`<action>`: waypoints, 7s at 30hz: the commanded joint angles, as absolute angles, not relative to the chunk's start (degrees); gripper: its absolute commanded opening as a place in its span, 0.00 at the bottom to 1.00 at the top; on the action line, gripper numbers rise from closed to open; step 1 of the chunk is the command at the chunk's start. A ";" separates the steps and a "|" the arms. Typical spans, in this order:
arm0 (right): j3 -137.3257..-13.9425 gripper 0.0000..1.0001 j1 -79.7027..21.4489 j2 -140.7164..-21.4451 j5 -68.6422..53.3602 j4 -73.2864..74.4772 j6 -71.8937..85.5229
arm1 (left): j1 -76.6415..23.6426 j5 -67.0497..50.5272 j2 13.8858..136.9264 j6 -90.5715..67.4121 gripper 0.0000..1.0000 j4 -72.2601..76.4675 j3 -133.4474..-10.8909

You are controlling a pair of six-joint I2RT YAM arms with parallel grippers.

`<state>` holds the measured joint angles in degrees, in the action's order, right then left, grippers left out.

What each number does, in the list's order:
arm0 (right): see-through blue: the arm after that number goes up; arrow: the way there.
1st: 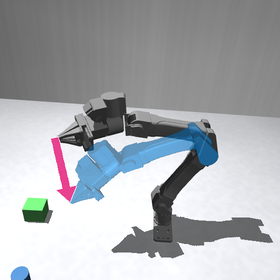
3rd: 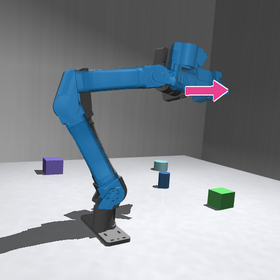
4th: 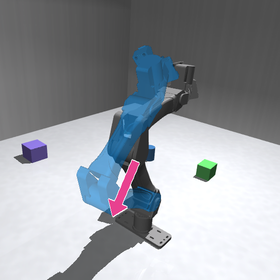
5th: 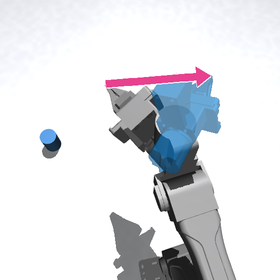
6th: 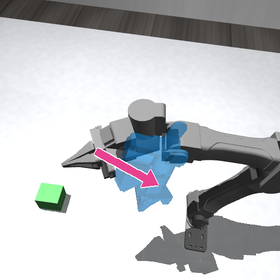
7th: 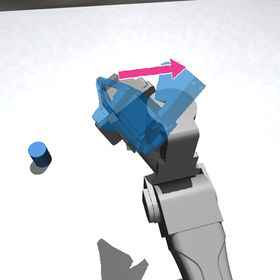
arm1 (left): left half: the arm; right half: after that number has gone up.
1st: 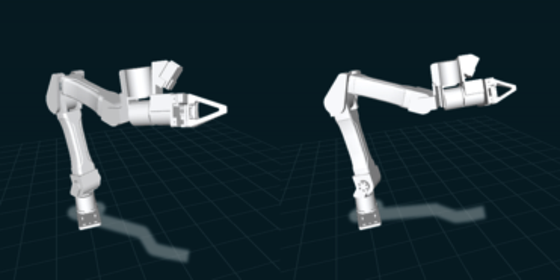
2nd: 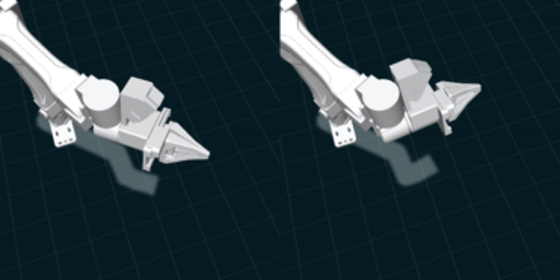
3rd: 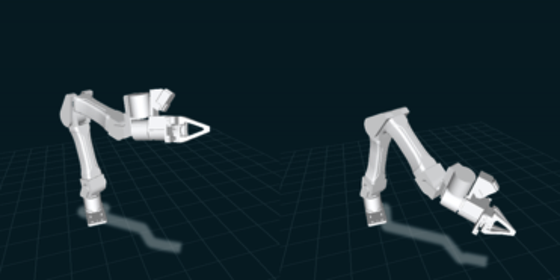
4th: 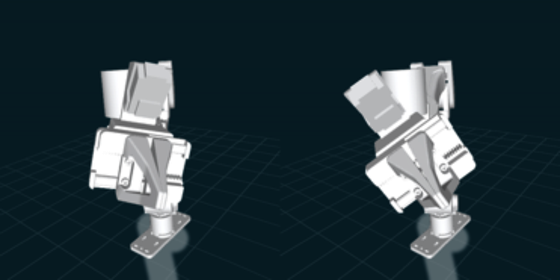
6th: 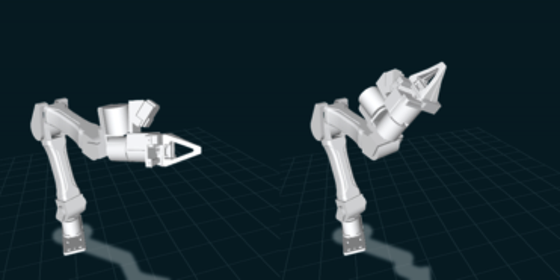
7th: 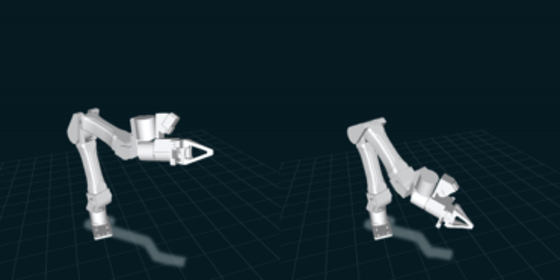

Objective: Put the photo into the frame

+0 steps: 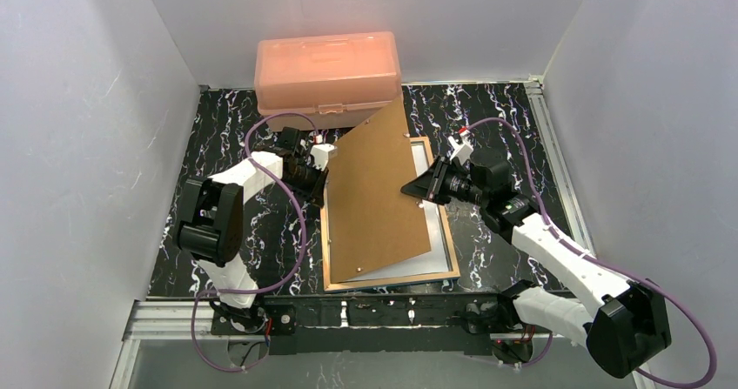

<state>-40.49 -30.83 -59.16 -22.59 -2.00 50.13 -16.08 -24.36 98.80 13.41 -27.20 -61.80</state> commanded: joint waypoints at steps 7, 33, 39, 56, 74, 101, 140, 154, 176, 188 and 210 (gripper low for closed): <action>-45.26 0.01 -28.54 -54.49 -25.27 -11.89 49.62 | -17.00 -17.17 103.06 16.89 0.05 -30.25 -60.29; -41.70 0.01 -18.85 -52.59 -37.56 -17.49 55.28 | -12.40 -21.57 90.69 17.90 0.13 -51.20 -75.79; -41.24 0.01 -18.88 -54.54 -34.98 -28.44 61.10 | -9.11 -25.89 81.58 19.73 0.22 -62.68 -80.37; -37.99 0.01 -19.83 -59.70 -39.75 -59.06 77.46 | -2.10 -9.83 76.23 16.14 0.31 -57.78 -100.25; -38.08 0.01 -22.06 -58.54 -41.05 -53.65 74.74 | -2.10 -16.75 79.89 11.63 0.31 -57.39 -102.91; -36.16 0.01 -34.22 -60.99 -27.02 -52.24 73.84 | -7.96 -14.15 79.55 11.46 0.32 -55.66 -97.40; -37.94 0.01 -33.95 -60.69 -14.87 -48.61 72.69 | -8.61 -5.46 67.98 20.10 0.31 -59.59 -87.79; -36.75 0.01 -33.87 -62.33 -14.55 -53.87 77.15 | -9.13 -10.58 66.51 18.81 0.32 -56.78 -76.94; -35.32 0.01 -33.48 -56.76 -8.52 -43.86 71.30 | -13.99 -12.56 64.86 16.88 0.34 -60.37 -74.37; -30.73 0.01 -21.85 -51.44 -24.40 -32.90 68.93 | -13.95 -12.48 63.98 16.62 0.49 -59.60 -71.12; -31.62 0.01 -12.79 -53.49 -42.45 -23.23 56.43 | -13.45 -12.39 73.76 16.88 0.65 -48.18 -67.15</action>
